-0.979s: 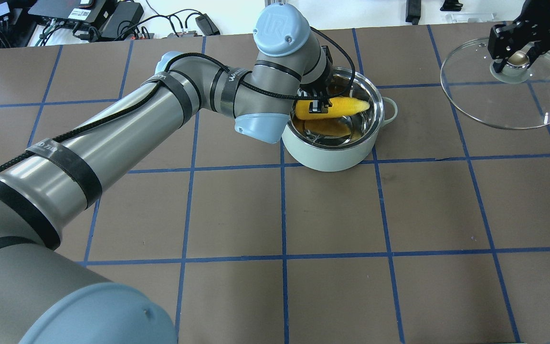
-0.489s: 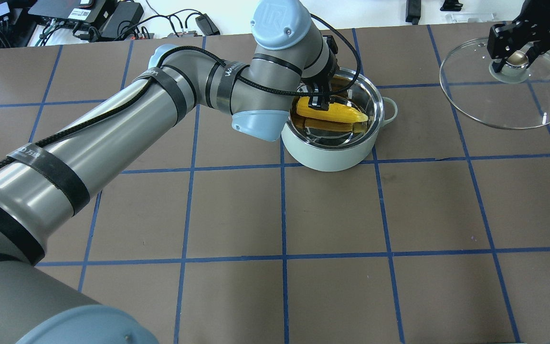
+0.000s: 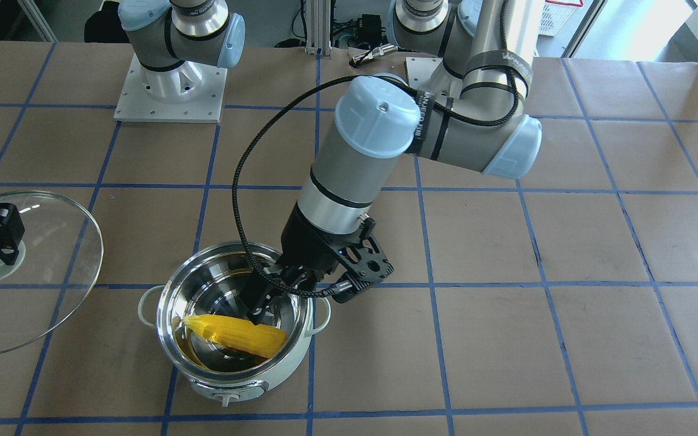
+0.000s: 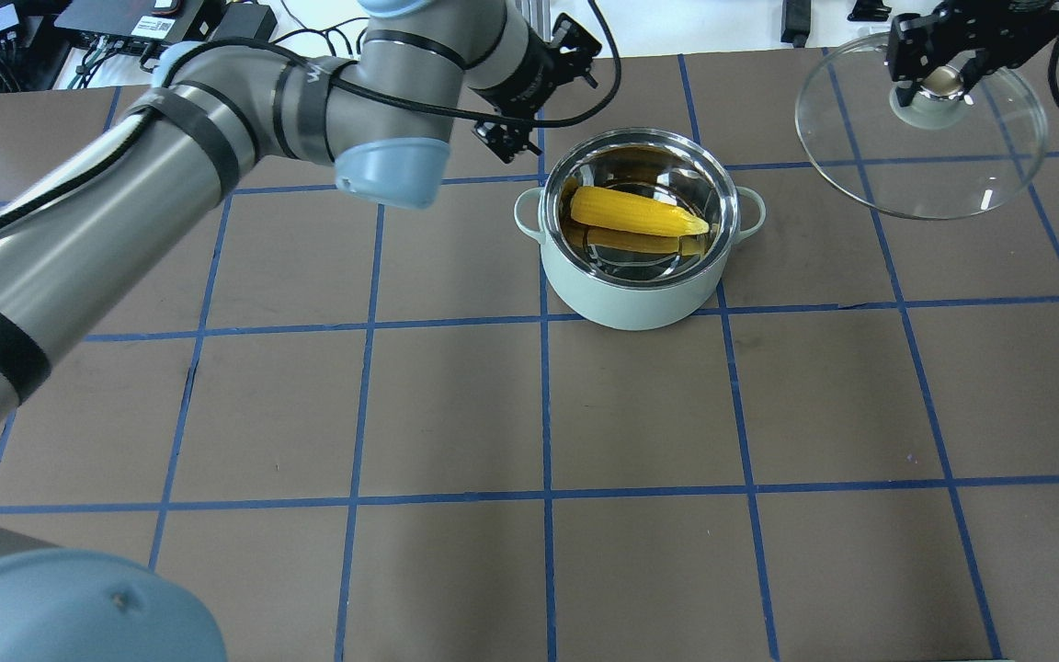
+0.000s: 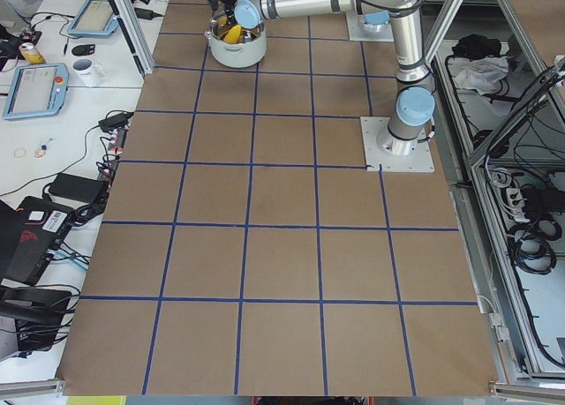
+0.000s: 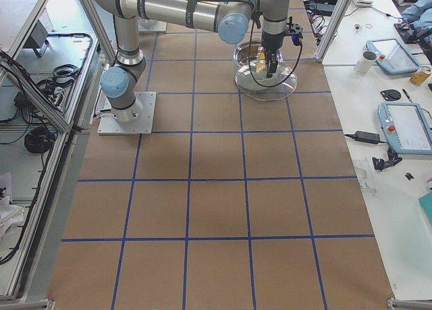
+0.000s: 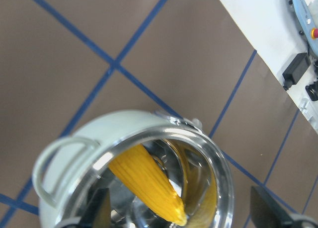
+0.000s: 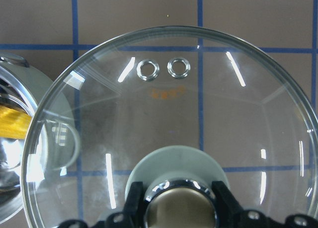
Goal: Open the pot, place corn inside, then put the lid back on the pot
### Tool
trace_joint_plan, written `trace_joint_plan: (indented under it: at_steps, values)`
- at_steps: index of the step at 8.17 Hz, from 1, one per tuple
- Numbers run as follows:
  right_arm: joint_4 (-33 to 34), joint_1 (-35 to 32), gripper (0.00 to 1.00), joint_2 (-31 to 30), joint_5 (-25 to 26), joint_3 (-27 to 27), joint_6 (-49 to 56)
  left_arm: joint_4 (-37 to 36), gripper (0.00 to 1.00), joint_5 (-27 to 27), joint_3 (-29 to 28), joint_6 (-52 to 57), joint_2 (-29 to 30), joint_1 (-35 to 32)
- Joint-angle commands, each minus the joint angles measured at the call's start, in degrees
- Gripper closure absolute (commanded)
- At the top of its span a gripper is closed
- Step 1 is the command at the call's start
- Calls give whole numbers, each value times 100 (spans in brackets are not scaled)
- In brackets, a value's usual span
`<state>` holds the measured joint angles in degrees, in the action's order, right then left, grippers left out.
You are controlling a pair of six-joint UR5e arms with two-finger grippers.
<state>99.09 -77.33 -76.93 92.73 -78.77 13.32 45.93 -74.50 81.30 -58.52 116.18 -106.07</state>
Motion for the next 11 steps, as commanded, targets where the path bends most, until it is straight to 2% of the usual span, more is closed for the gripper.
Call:
trace_joint_plan:
  at_steps: [1, 3, 4, 5, 6, 8, 11]
  values:
    - [574, -1026, 64, 168, 43, 151, -1223, 1140, 0, 68, -9, 2120, -183, 788]
    - [977, -1580, 64, 545, -1, 239, -2093, 1575, 0, 24, -18, 3174, -419, 851]
    - [1111, -1888, 64, 713, 17, 239, -2584, 2021, 0, -507, -18, 3859, -681, 1033]
    - [1156, -2195, 64, 801, 8, 239, -3128, 2382, 0, -1444, -18, 4370, -928, 1218]
    - [1191, -2277, 64, 933, -9, 239, -3229, 2699, 0, -1801, -18, 4480, -1113, 1272]
    - [1200, -2277, 63, 1118, -9, 196, -3441, 2817, 0, -1612, -18, 4585, -1386, 1281]
    - [946, -2277, 63, 1154, 0, 160, -3528, 2948, 0, -1620, 78, 4621, -1641, 1264]
